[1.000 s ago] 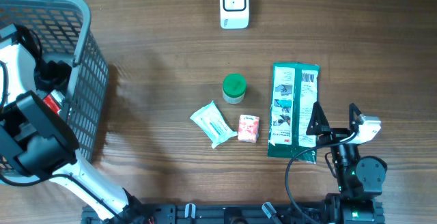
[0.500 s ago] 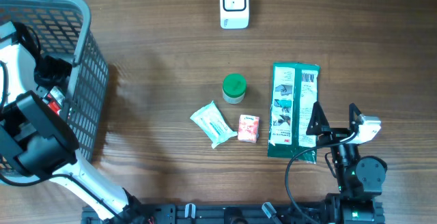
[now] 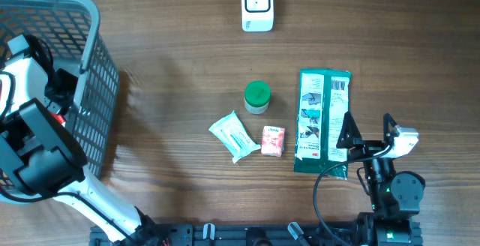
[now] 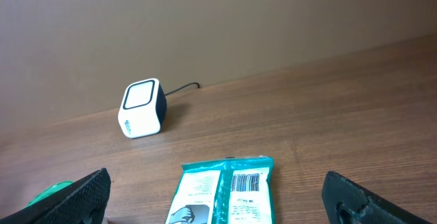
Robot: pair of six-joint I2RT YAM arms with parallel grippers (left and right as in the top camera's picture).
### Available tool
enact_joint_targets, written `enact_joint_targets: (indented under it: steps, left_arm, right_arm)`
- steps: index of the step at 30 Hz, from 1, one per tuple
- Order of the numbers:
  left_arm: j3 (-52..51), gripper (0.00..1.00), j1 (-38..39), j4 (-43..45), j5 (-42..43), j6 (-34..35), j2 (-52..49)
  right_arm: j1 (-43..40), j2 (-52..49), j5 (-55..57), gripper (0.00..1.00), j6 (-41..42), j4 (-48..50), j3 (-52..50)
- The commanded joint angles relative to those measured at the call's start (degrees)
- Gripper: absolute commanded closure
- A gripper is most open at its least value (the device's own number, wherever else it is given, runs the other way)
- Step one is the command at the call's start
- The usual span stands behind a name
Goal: Scan the item barcode
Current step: 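Reach the left gripper into the basket toward the green medicine box, then lift the green medicine box and stand it left of the jar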
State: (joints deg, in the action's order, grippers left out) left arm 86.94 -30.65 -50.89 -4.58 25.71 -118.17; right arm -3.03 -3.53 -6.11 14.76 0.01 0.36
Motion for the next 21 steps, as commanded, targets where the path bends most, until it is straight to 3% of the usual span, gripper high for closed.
enact_joint_targets:
  steps: [1,6,11,14,18,21]
  left_arm:
    - [-1.2,0.76,0.2,0.1,0.0,-0.2,0.8]
    - [1.1,0.75,0.2,-1.5,0.1,-2.8,1.2]
    - [9.4,0.75,0.2,-8.8,0.1,-2.8,6.9]
    - [13.0,0.75,0.2,-12.5,1.1,-2.8,14.1]
    - [13.6,0.73,1.2,-13.0,12.0,-1.6,27.9]
    - [13.6,0.72,7.8,-13.1,14.4,-1.2,37.9]
  right_arm:
    - [0.1,0.2,0.4,0.0,0.4,0.3,-0.1]
    - [0.1,0.2,0.4,0.0,0.4,0.3,-0.1]
    - [0.1,0.2,0.4,0.0,0.4,0.3,0.0]
    - [0.1,0.2,0.4,0.0,0.4,0.3,0.0]
    - [0.1,0.2,0.4,0.0,0.4,0.3,-0.1]
    - [0.1,0.2,0.4,0.0,0.4,0.3,-0.1]
